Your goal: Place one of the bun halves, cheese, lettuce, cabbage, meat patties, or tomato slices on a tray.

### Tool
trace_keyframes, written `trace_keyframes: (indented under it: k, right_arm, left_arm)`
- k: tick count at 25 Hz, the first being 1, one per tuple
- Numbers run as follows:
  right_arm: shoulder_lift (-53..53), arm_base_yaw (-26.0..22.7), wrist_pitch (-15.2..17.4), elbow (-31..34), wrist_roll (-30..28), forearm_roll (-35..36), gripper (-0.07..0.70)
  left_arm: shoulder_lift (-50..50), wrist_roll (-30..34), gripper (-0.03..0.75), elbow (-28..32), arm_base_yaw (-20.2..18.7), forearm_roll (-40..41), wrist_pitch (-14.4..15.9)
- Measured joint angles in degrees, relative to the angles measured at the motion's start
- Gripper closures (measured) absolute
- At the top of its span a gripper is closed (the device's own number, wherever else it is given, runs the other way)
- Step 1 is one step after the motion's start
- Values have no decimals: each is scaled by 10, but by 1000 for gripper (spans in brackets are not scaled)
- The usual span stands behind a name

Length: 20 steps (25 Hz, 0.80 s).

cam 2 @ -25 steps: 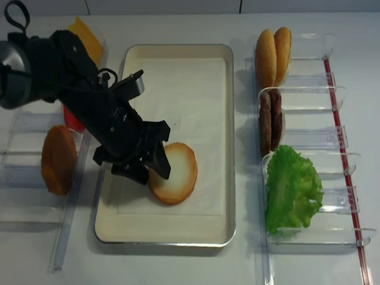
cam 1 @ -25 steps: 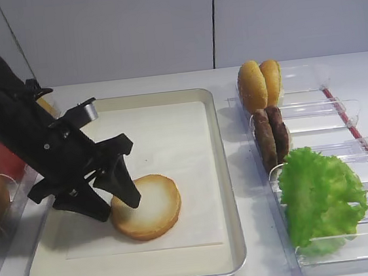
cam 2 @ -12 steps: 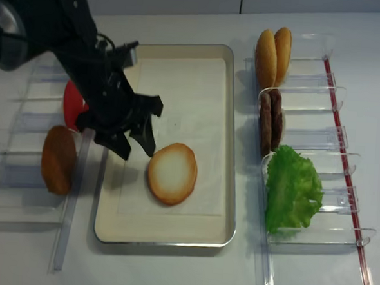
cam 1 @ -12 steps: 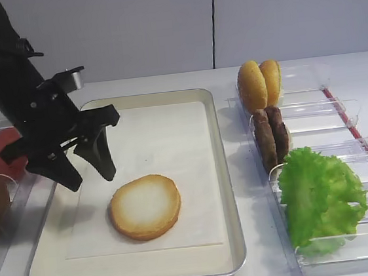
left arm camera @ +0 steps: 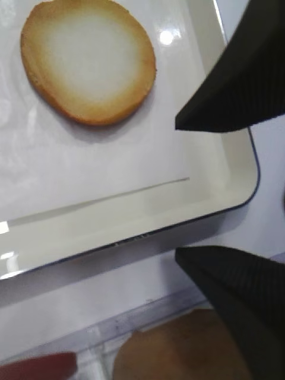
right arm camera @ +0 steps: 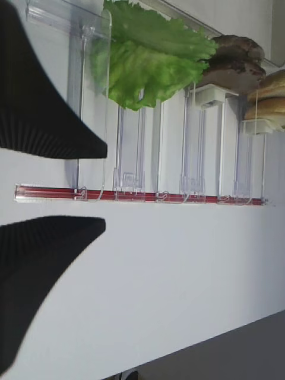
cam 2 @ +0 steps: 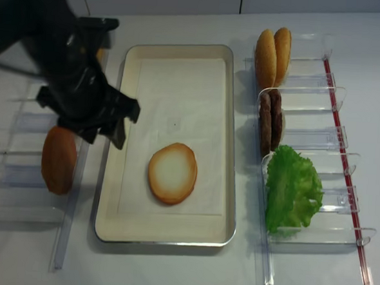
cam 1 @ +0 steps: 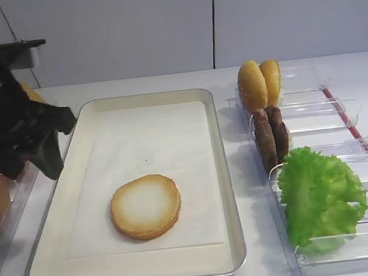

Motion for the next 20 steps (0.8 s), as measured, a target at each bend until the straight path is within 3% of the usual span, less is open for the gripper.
trace_keyframes:
  k: [11, 20]
  right_arm:
    - [0, 0, -1, 0, 1, 0, 363]
    - [0, 0, -1, 0, 1, 0, 363]
  left_arm:
    - [-249, -23, 320, 133, 0, 22, 10]
    - [-485, -24, 369, 223, 0, 54, 21]
